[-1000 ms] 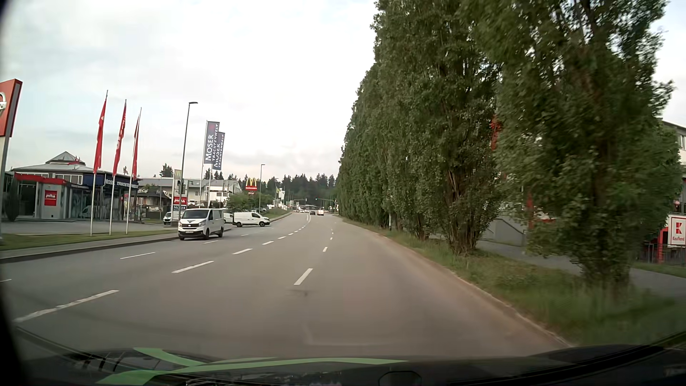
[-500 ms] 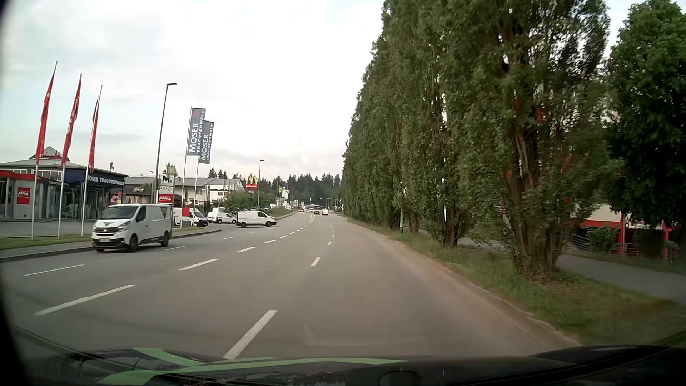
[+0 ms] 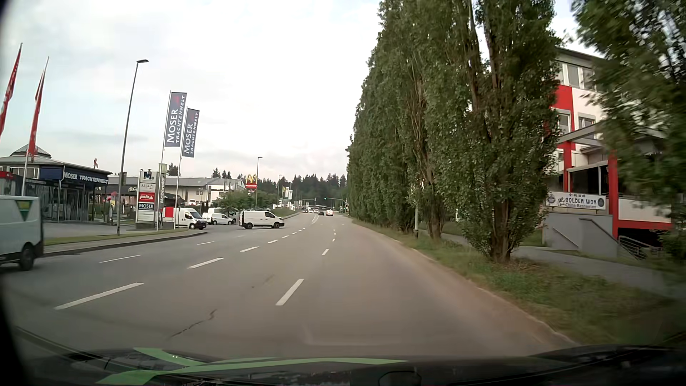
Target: Follow the waypoints while adhering to traffic rules and regulations
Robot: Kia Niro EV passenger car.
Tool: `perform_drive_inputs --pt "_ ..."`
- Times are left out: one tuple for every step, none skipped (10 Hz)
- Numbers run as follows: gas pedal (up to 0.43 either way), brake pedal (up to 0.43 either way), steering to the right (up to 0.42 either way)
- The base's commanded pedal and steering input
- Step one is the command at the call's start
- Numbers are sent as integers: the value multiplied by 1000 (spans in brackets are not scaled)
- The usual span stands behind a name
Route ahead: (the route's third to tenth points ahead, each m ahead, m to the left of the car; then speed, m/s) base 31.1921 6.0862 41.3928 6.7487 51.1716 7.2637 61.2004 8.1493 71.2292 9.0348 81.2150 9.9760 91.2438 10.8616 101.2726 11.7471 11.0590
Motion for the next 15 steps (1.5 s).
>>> perform_drive_inputs --pt "67 0 -11" --pt "67 0 -11" --pt "67 0 -11" --pt "67 0 -11" --pt "67 0 -10" --pt "67 0 -10" --pt "67 0 -9" --pt "67 0 -9" --pt "67 0 -9" --pt "67 0 -8" --pt "67 0 -8" --pt "67 0 -8" --pt "67 0 -8" --pt "67 0 -8" --pt "67 0 -9"
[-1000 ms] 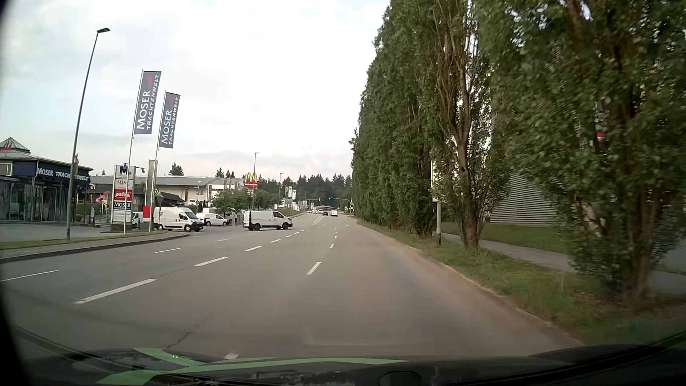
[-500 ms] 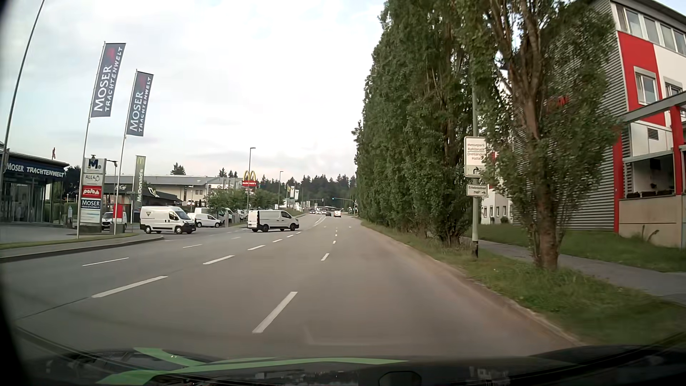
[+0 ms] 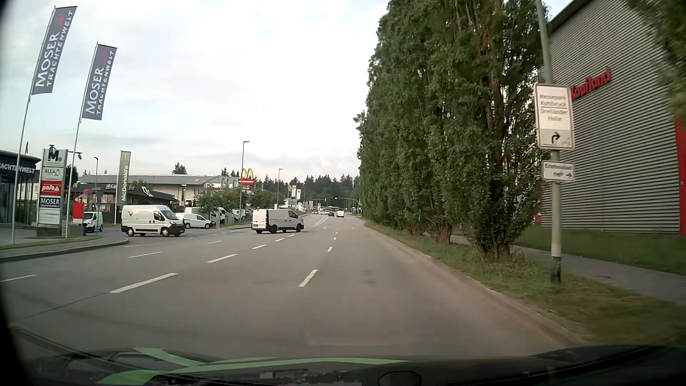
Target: Follow the waypoints while adhering to traffic rules and regulations
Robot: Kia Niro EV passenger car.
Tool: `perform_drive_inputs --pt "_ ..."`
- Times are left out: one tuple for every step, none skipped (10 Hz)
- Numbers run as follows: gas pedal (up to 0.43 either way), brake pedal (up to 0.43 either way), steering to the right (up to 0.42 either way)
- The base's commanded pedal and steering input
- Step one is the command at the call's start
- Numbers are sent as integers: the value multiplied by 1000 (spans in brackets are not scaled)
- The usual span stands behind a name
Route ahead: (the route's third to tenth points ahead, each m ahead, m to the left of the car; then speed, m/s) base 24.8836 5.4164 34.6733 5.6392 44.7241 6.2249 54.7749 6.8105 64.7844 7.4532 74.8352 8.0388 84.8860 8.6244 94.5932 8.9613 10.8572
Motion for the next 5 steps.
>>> perform_drive_inputs --pt "67 0 -8" --pt "67 0 -8" --pt "67 0 -9" --pt "67 0 -9" --pt "67 0 -8"
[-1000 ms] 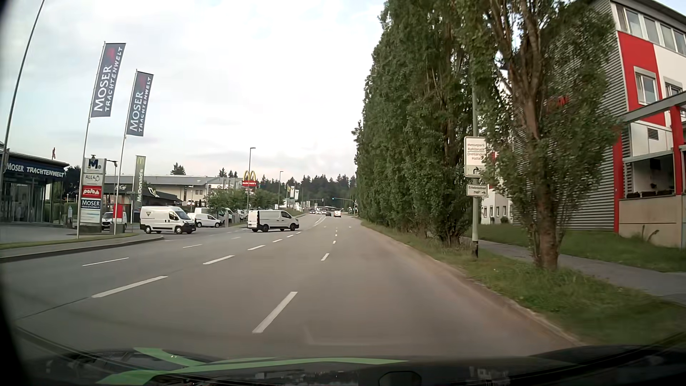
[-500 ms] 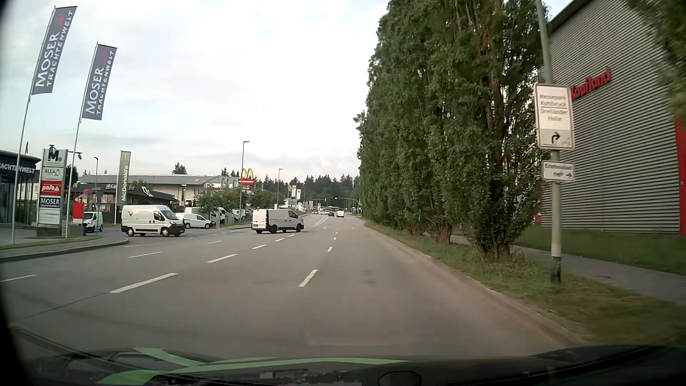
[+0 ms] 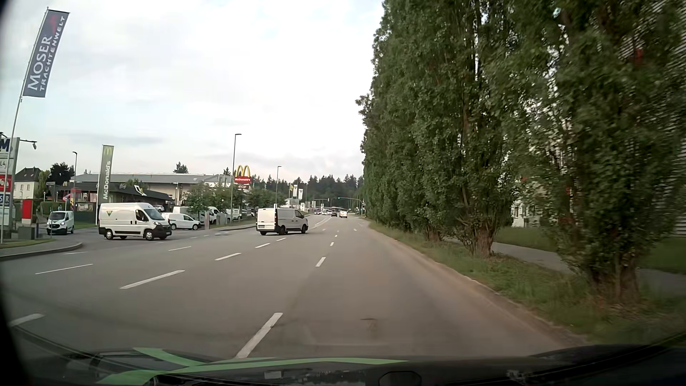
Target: Follow the waypoints while adhering to traffic rules and regulations
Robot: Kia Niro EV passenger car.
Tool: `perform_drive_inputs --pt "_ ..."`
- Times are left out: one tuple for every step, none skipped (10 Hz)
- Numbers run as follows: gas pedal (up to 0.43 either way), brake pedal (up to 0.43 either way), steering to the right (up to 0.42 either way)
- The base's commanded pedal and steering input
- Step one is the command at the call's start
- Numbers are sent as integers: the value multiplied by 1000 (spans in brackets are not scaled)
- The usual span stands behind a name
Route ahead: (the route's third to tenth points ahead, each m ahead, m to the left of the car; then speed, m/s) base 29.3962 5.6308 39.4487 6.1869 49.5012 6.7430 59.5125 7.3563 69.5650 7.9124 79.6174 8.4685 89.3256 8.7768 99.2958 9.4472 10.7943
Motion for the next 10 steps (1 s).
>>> perform_drive_inputs --pt "67 0 -8" --pt "67 0 -8" --pt "67 0 -8" --pt "67 0 -8" --pt "67 0 -9" --pt "67 0 -9" --pt "67 0 -10" --pt "67 0 -9" --pt "67 0 -9" --pt "67 0 -9"
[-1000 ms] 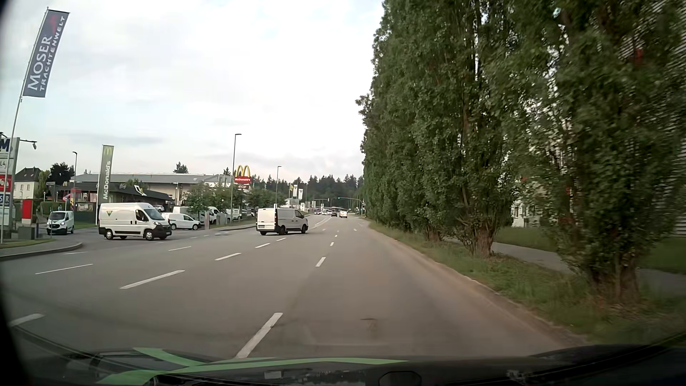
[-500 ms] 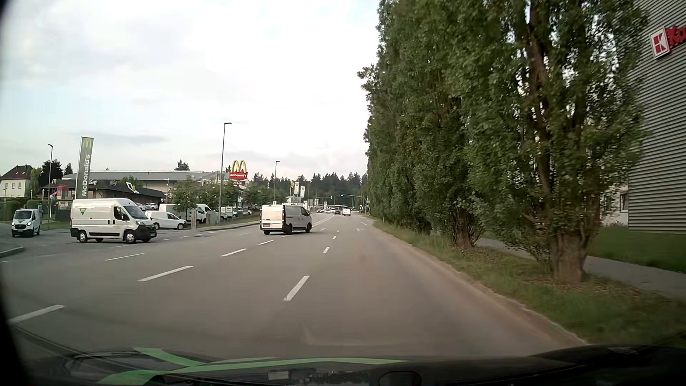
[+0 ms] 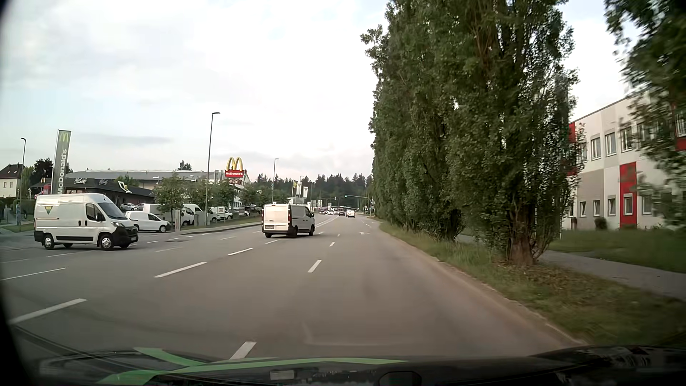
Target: Follow the waypoints while adhering to traffic rules and regulations
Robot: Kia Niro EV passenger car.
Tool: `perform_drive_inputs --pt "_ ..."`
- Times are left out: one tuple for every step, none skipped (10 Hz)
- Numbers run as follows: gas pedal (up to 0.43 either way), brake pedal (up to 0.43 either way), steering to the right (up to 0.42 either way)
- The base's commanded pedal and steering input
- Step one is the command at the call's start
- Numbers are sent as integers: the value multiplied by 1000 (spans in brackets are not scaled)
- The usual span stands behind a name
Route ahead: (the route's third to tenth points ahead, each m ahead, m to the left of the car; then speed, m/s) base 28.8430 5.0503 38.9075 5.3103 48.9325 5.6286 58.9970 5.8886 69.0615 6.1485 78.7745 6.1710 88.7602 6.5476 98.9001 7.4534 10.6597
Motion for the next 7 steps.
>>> perform_drive_inputs --pt "79 0 -9" --pt "79 0 -10" --pt "79 0 -9" --pt "79 0 -9" --pt "79 0 -9" --pt "79 0 -8" --pt "79 0 -8"
